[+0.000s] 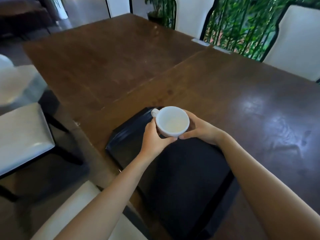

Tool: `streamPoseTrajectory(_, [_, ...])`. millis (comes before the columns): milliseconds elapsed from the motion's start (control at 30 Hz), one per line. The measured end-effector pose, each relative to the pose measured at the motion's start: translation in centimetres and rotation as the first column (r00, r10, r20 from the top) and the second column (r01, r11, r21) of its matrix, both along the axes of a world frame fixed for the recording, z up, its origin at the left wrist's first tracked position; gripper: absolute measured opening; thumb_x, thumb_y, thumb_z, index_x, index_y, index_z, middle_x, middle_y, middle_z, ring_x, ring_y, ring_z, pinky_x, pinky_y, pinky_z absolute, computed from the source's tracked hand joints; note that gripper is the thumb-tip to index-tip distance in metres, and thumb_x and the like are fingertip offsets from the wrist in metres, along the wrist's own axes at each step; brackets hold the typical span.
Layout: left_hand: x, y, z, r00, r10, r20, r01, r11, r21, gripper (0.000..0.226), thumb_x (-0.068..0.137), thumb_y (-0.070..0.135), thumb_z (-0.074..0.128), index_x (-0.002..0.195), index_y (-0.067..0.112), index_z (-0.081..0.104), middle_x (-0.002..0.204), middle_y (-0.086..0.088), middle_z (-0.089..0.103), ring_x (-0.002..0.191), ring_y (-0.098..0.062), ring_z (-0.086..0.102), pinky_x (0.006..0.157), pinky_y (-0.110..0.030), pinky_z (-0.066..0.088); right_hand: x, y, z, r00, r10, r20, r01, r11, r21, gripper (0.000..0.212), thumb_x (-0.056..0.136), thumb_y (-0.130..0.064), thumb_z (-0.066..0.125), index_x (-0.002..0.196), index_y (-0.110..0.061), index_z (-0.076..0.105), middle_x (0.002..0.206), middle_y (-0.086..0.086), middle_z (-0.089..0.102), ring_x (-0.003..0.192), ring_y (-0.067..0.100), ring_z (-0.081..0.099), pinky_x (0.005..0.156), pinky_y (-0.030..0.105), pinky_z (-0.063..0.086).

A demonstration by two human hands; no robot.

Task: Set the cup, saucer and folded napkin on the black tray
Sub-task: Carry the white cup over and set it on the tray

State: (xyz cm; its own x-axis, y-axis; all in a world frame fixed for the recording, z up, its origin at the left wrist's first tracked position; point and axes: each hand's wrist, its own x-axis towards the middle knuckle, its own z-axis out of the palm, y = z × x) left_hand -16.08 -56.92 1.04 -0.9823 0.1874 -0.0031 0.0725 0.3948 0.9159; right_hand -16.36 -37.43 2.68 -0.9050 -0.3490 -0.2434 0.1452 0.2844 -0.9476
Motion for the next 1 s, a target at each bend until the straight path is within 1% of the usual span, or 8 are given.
streamPoseTrajectory(67, [-0.6,0.0,-1.4,0.999,0.039,-0.012,-0.039,0.999,0.01,0.083,0.062,0.026,0.086,0.132,0.027,0.041,0.123,0.014,0.048,0.105,0.006,0.049,0.084,0.002,0.033,-1.1,-0.5,-0.9,0.999,0.021,0.032,-0.021,1.0,0.003,0.089,0.069,-0.006,0.078,0.14,-0.032,0.03,0.14,-0.001,0.041,0.129,0.015,0.042,0.108,0.039,0.039])
streamPoseTrajectory(100, [-0.9,0.0,-2.0,0.998,0.062,-0.011,-0.062,0.998,0.016,0.083,0.061,0.025,0.086,0.131,0.025,0.042,0.124,0.012,0.049,0.106,0.004,0.05,0.084,0.001,0.036,-1.7,-0.7,-1.3,0.999,0.029,0.044,-0.029,1.0,0.005,0.089,0.071,-0.002,0.076,0.141,-0.031,0.028,0.141,0.001,0.04,0.129,0.017,0.041,0.109,0.042,0.039])
streamPoseTrajectory(167, [-1.5,0.1,-3.2,0.994,0.106,0.006,-0.106,0.994,0.029,0.085,0.061,0.024,0.086,0.133,0.021,0.041,0.13,0.002,0.05,0.116,-0.008,0.05,0.097,-0.017,0.045,-2.7,-1.1,-2.0,0.997,0.036,0.066,-0.036,0.999,0.008,0.09,0.072,-0.001,0.075,0.143,-0.029,0.026,0.141,0.003,0.037,0.13,0.02,0.04,0.109,0.045,0.039])
streamPoseTrajectory(233, [-1.9,0.4,-4.1,0.989,0.149,0.005,-0.149,0.988,0.031,0.087,0.063,0.024,0.086,0.135,0.018,0.038,0.132,-0.002,0.049,0.122,-0.014,0.048,0.103,-0.031,0.045,-3.5,-1.5,-2.5,0.996,0.025,0.082,-0.026,1.0,0.013,0.094,0.068,-0.007,0.075,0.143,-0.027,0.023,0.142,0.004,0.036,0.13,0.02,0.04,0.108,0.045,0.04])
streamPoseTrajectory(433, [-3.1,1.6,-5.6,0.979,0.201,0.02,-0.202,0.977,0.069,0.087,0.065,0.018,0.085,0.137,0.014,0.036,0.135,-0.006,0.047,0.125,-0.017,0.046,0.103,-0.041,0.046,-5.1,-1.5,-4.2,0.993,-0.01,0.115,0.007,1.0,0.027,0.094,0.063,-0.006,0.07,0.143,-0.025,0.023,0.139,0.005,0.037,0.127,0.022,0.041,0.104,0.042,0.044])
streamPoseTrajectory(600, [-3.5,2.3,-6.5,0.977,0.215,0.009,-0.215,0.975,0.053,0.091,0.065,0.019,0.085,0.139,0.014,0.033,0.136,-0.007,0.043,0.126,-0.017,0.043,0.104,-0.035,0.044,-5.8,-0.8,-5.6,0.992,-0.01,0.123,0.007,1.0,0.028,0.09,0.072,0.006,0.069,0.142,-0.026,0.022,0.139,0.004,0.036,0.128,0.022,0.04,0.103,0.041,0.044])
streamPoseTrajectory(733, [-3.7,2.4,-7.0,0.977,0.213,0.015,-0.214,0.976,0.047,0.095,0.065,0.021,0.085,0.141,0.017,0.029,0.138,-0.007,0.039,0.128,-0.015,0.04,0.103,-0.031,0.044,-6.1,-0.6,-5.9,0.993,-0.004,0.117,0.002,1.0,0.017,0.089,0.071,0.005,0.069,0.141,-0.026,0.024,0.139,0.004,0.036,0.128,0.021,0.04,0.105,0.044,0.042])
streamPoseTrajectory(1000, [-3.7,2.2,-6.7,0.985,0.166,0.049,-0.167,0.986,0.007,0.095,0.067,0.02,0.083,0.143,0.018,0.026,0.141,-0.005,0.039,0.13,-0.016,0.04,0.106,-0.036,0.042,-6.4,0.1,-5.6,0.983,-0.002,0.182,-0.004,1.0,0.03,0.088,0.075,0.006,0.068,0.143,-0.025,0.021,0.141,0.003,0.036,0.131,0.02,0.038,0.109,0.043,0.037])
